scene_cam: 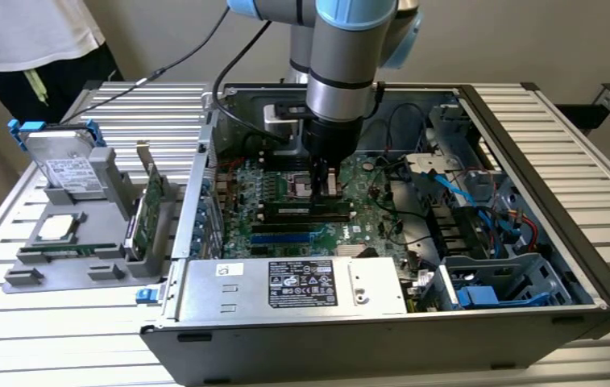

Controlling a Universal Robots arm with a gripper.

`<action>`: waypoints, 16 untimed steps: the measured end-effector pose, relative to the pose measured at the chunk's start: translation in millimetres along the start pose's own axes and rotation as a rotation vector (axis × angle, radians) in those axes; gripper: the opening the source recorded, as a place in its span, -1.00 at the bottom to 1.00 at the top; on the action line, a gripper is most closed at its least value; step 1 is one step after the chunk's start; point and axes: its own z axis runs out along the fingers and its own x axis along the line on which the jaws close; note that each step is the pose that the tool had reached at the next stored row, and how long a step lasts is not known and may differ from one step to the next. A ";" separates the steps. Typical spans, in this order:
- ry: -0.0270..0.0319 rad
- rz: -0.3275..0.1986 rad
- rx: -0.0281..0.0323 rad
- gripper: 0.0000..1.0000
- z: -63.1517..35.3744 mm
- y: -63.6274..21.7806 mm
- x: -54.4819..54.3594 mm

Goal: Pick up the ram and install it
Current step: 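Insert the ram into the slot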

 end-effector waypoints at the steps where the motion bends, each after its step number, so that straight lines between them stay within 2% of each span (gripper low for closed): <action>1: 0.0000 0.000 0.0000 -0.73 0.1 0.0 0.0; 16: 0.0008 -0.020 0.0018 -0.73 1.7 0.2 -1.8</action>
